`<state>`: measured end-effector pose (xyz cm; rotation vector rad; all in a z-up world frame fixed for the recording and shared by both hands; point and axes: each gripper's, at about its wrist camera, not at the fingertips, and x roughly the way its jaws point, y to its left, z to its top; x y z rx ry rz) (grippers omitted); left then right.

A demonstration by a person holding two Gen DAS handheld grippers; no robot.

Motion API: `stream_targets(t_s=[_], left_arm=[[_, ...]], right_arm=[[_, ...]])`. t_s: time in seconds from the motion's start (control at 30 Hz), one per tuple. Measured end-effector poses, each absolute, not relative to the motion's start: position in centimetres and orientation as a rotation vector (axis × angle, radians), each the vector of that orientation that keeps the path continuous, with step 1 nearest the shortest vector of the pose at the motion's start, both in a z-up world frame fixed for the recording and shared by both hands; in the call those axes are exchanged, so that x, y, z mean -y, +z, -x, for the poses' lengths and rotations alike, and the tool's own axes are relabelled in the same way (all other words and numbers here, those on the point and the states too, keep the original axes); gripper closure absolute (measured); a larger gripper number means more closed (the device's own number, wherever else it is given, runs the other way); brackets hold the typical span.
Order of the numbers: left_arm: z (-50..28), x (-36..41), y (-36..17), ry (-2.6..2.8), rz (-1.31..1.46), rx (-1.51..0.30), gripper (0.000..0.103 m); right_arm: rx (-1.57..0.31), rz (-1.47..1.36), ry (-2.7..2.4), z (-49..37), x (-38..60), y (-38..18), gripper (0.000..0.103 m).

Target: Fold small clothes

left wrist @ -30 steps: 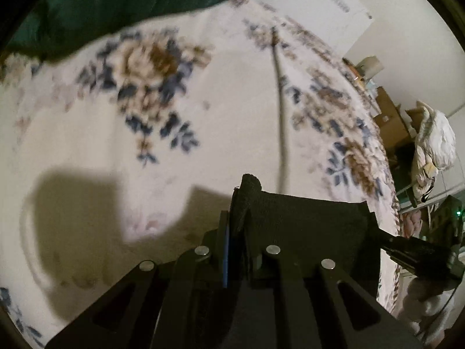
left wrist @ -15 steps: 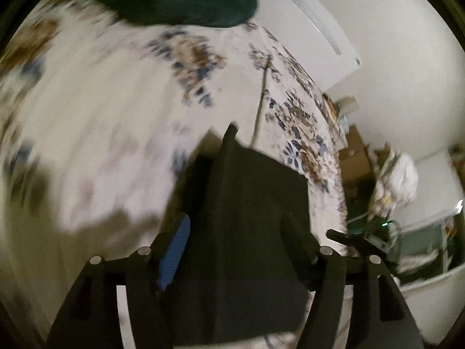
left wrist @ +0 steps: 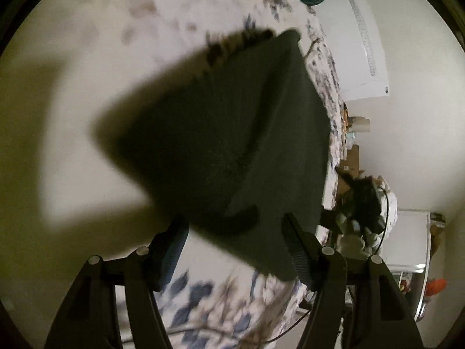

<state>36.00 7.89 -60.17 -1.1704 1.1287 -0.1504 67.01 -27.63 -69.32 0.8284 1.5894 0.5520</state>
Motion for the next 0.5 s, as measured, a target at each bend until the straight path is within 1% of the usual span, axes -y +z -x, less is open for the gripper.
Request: stream_targets(t_s=[0.07, 0.13, 0.27, 0.3, 0.33, 0.37, 0.4, 0.43, 0.5], left_arm=[[-37.0, -6.9, -61.1, -0.149, 1.197, -1.112, 0.039], [-37.7, -6.5, -61.5, -0.124, 1.234, -1.062, 0.028], [-38.3, -6.9, -61.3, -0.038, 1.301, -0.956, 0.028], [-38.4, -7.2, -61.1, -0.011, 1.317, -0.925, 0.033], [-38.4, -7.5, -60.9, 0.016, 1.325, -0.904, 0.053], [-38.5, -7.8, -60.7, 0.026, 1.326, -0.896, 0.064], [-38.7, -8.1, -60.4, 0.028, 1.325, -0.893, 0.071], [-38.7, -8.5, -60.0, 0.029, 1.327, -0.886, 0.076], [-38.9, -8.9, -58.9, 0.016, 1.305, -0.885, 0.079]], right_arm=[[-1.589, -0.848, 0.578, -68.8, 26.5, -70.3, 0.017], [-1.583, -0.851, 0.604, -70.1, 25.2, -70.7, 0.017], [-1.582, -0.771, 0.635, -71.8, 21.8, -70.5, 0.017], [-1.588, -0.752, 0.624, -72.1, 21.0, -70.7, 0.017], [-1.589, -0.737, 0.614, -72.3, 20.4, -70.8, 0.019], [-1.584, -0.708, 0.596, -72.4, 19.9, -70.7, 0.025], [-1.585, -0.678, 0.582, -72.3, 19.5, -70.7, 0.057], [-1.592, -0.680, 0.580, -72.1, 19.5, -70.7, 0.078], [-1.566, -0.717, 0.555, -71.4, 19.9, -70.1, 0.081]])
